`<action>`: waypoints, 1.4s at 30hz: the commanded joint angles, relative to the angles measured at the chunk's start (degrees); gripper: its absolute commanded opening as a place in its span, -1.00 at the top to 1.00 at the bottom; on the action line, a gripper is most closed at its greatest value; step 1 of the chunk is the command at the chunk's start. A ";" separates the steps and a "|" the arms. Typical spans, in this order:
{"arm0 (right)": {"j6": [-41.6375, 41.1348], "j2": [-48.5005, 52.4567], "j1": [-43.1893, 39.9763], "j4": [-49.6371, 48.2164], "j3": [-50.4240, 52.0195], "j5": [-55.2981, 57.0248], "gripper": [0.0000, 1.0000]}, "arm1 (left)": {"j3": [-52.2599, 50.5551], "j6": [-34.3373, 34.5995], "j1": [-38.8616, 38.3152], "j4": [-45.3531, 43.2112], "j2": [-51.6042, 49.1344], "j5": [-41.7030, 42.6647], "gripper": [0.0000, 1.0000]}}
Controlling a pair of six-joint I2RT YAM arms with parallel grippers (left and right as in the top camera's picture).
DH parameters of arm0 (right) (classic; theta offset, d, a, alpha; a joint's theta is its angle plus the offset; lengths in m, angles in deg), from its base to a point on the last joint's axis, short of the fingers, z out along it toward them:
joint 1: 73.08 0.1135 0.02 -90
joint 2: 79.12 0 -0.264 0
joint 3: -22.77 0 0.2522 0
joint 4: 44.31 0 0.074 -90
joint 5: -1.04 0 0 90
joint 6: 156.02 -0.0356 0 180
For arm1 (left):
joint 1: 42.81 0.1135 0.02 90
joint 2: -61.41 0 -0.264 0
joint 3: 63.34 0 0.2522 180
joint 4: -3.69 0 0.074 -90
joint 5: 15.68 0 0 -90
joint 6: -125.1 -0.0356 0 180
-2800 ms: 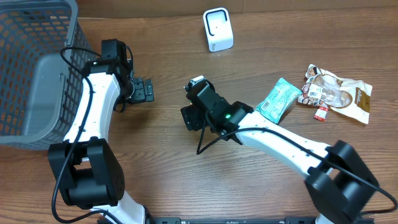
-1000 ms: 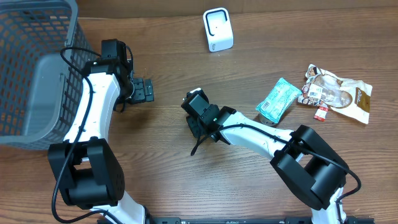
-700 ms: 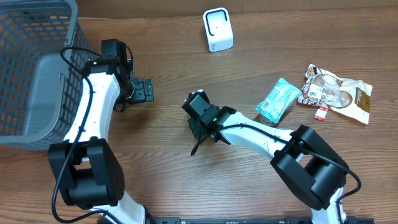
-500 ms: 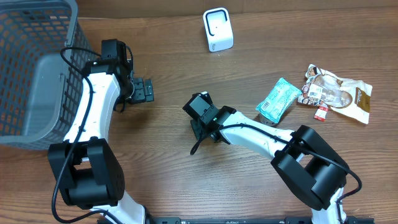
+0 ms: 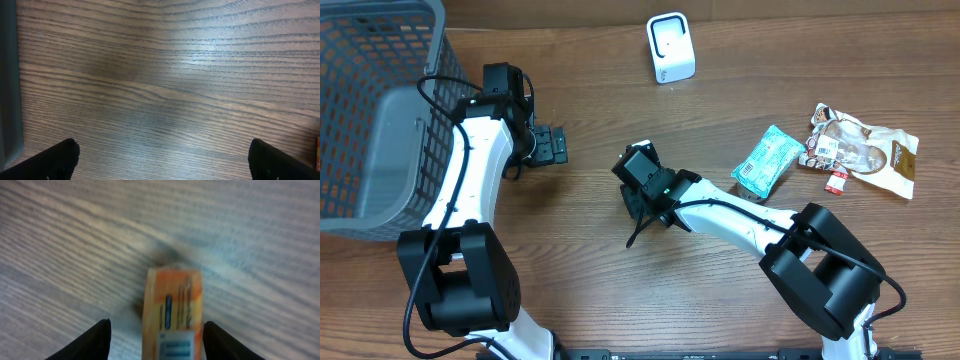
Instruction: Scan the item barcode
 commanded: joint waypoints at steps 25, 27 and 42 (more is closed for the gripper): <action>-6.58 -15.93 -7.10 9.25 -7.45 5.16 -0.54 | 0.11 -1.07 -0.11 -0.07 -0.28 -0.26 -0.99; -9.44 -17.86 -11.10 13.92 -7.45 2.93 -0.54 | 0.11 -1.07 -0.11 -0.09 -0.28 -0.26 -0.99; -9.77 -21.66 -38.47 34.05 -6.95 -16.04 -0.62 | 0.11 -1.07 -0.11 -0.07 -0.28 -0.26 -0.99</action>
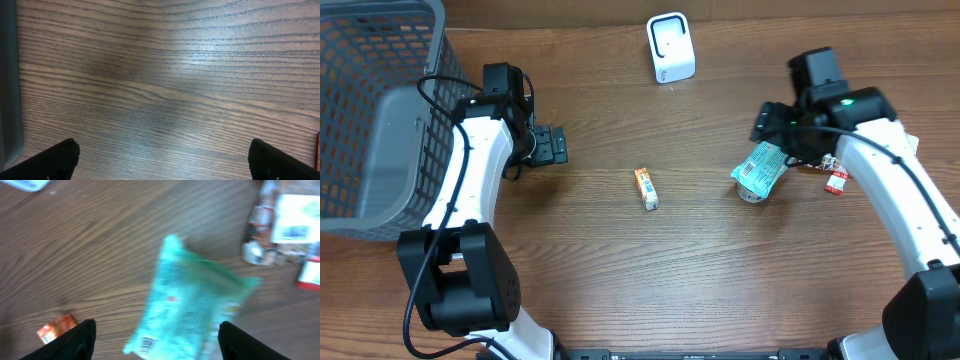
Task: Scan the item barcode
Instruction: 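Grasp the teal pack with the right gripper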
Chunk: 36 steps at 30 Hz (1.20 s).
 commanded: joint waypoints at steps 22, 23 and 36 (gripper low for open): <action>-3.02 -2.25 -3.52 -6.88 12.87 -1.55 -0.44 | 0.11 -1.07 -0.11 -0.07 -0.28 -0.26 -1.00; -2.99 -2.25 -3.52 -7.23 13.11 -1.55 -0.42 | 0.11 -1.07 -0.11 -0.07 -0.28 -0.26 -0.99; -2.99 -2.21 -3.50 -9.38 15.69 -1.53 0.58 | 0.11 -1.07 -0.11 -0.07 -0.28 -0.26 -1.00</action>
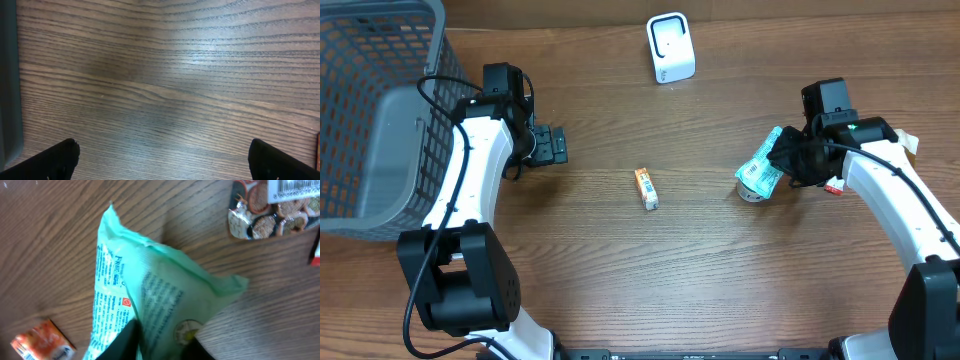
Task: Scan the item barcode
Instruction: 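Grasp the teal pack with the right gripper, then carry the teal pack left next to the orange packet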
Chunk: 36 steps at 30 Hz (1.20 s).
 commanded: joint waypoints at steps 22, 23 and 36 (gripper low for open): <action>18.73 -4.09 10.49 -4.76 -3.74 -8.22 0.93 | 0.11 -1.07 -0.11 -0.09 -0.28 -0.26 -1.00; 19.65 -4.09 12.24 -4.79 -3.69 -5.42 0.93 | 0.11 -1.07 -0.11 -0.07 -0.28 -0.26 -0.99; 18.80 1.46 25.09 -5.44 -3.50 8.94 0.92 | 0.11 -1.07 -0.11 -0.07 -0.28 -0.26 -1.00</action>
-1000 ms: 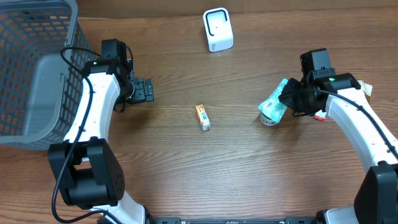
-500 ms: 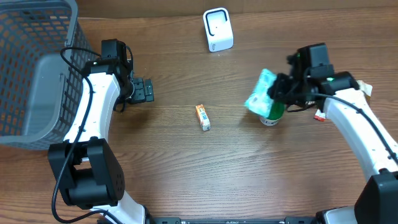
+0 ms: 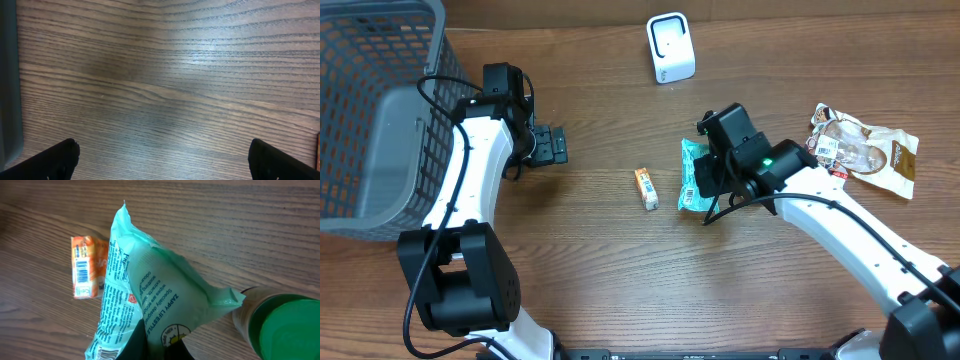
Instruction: Scan the item barcode
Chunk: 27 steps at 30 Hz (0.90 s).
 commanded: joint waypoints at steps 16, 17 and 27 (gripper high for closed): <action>-0.33 12.31 1.09 -6.60 -1.60 3.15 -0.47 | 0.11 -1.07 -0.11 -0.09 -0.28 -0.26 -1.00; -0.31 12.26 1.09 -6.67 -2.05 3.52 -0.49 | 0.11 -1.07 -0.11 -0.09 -0.28 -0.26 -1.00; -8.11 12.35 1.09 1.25 -9.27 0.04 0.22 | 0.11 -1.07 -0.11 -0.07 -0.28 -0.26 -0.99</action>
